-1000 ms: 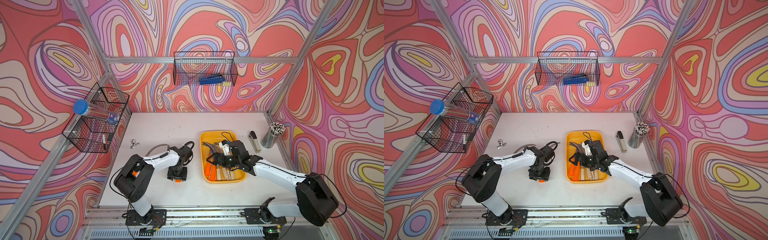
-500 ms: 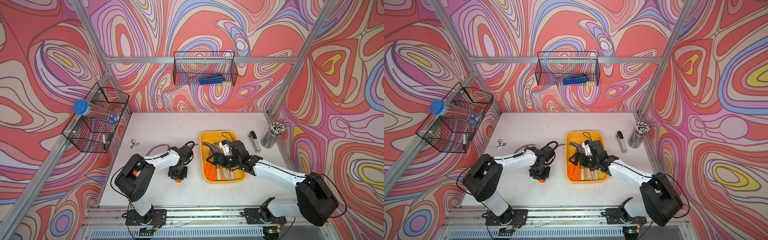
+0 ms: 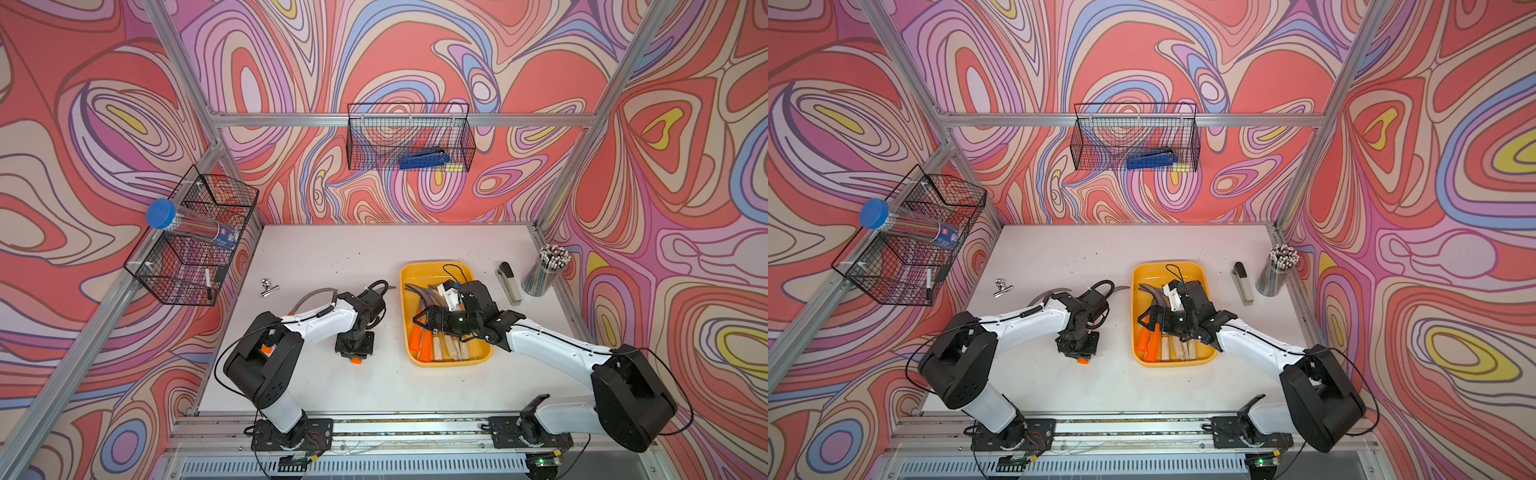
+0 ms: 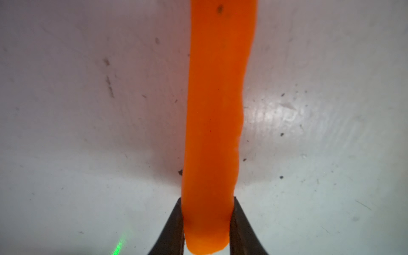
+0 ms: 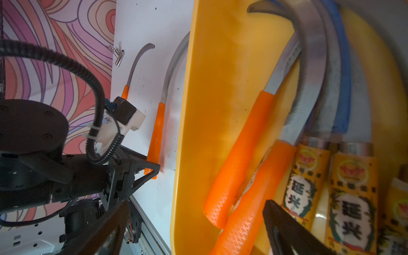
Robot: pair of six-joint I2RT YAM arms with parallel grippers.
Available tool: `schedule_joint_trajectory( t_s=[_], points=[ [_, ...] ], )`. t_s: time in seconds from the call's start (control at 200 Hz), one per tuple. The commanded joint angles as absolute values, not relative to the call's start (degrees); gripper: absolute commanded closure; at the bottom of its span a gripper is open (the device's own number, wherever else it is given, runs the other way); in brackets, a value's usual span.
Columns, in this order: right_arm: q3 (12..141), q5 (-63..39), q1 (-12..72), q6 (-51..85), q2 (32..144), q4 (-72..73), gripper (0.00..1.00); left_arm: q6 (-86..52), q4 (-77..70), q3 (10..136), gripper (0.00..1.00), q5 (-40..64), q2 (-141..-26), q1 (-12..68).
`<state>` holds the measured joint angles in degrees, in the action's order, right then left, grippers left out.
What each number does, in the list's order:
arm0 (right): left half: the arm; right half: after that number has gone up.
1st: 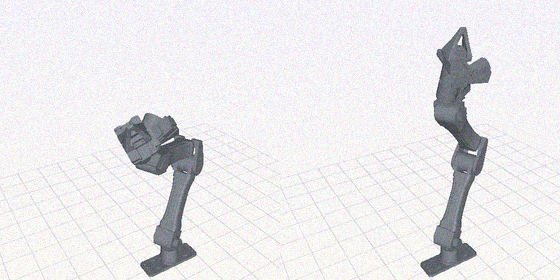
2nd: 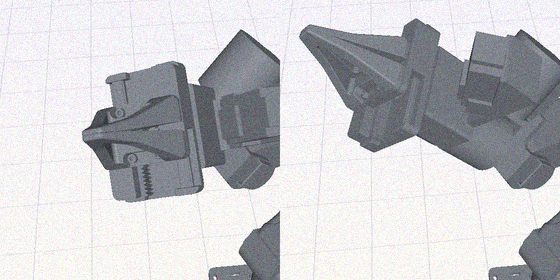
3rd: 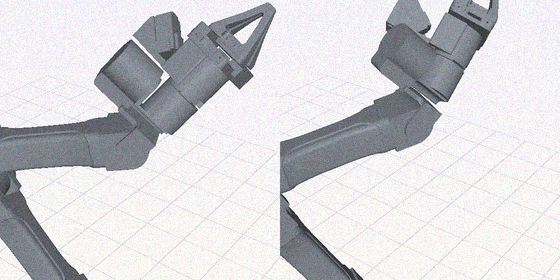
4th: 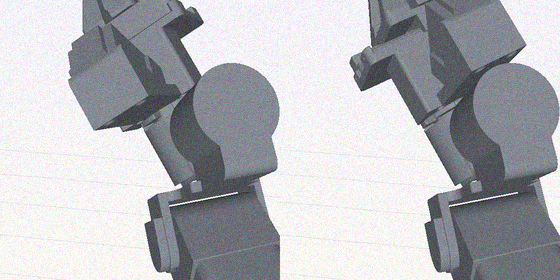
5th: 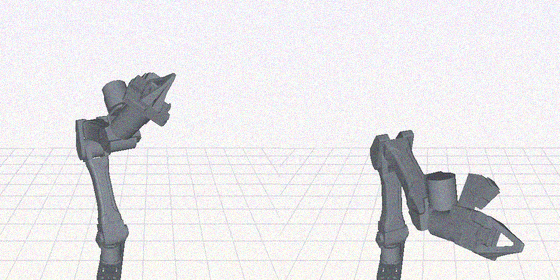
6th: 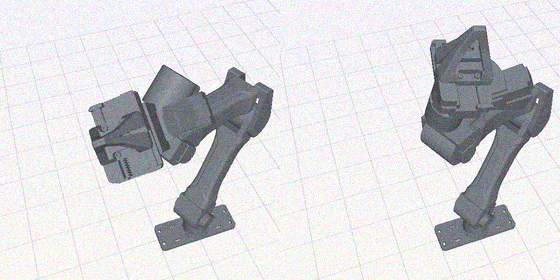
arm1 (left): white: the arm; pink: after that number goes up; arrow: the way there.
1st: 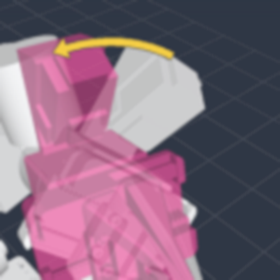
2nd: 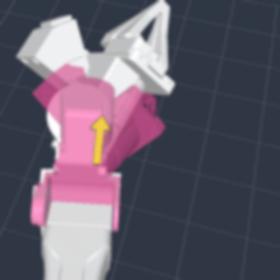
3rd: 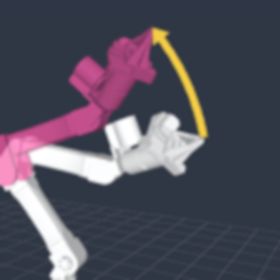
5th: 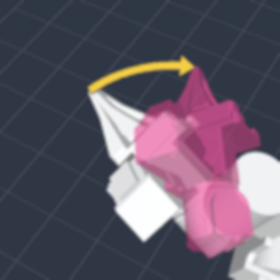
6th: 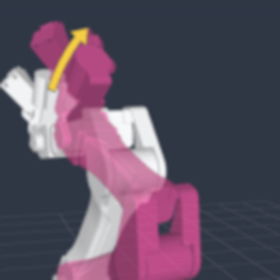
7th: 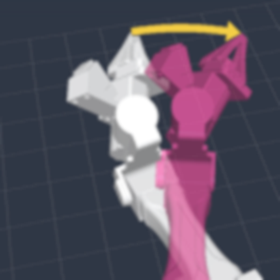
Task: Put small sickles into storage boxes
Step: Pick up the sickle at the center of the board.
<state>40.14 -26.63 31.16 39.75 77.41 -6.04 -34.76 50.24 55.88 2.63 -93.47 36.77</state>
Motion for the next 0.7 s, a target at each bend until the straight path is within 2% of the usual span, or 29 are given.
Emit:
schedule_joint_trajectory(
  t_s=[0.0,0.691],
  points=[
    [41.5,-27.1,31.0,39.5,78.1,-6.5,0.02,-35.7,53.8,58.4,0.8,1.0,-90.0,36.7],
    [43.6,-28.7,32.3,46.3,79.1,0.3,0.02,-34.4,55.3,60.3,0.79,2.4,-82.3,35.4]
  ],
)
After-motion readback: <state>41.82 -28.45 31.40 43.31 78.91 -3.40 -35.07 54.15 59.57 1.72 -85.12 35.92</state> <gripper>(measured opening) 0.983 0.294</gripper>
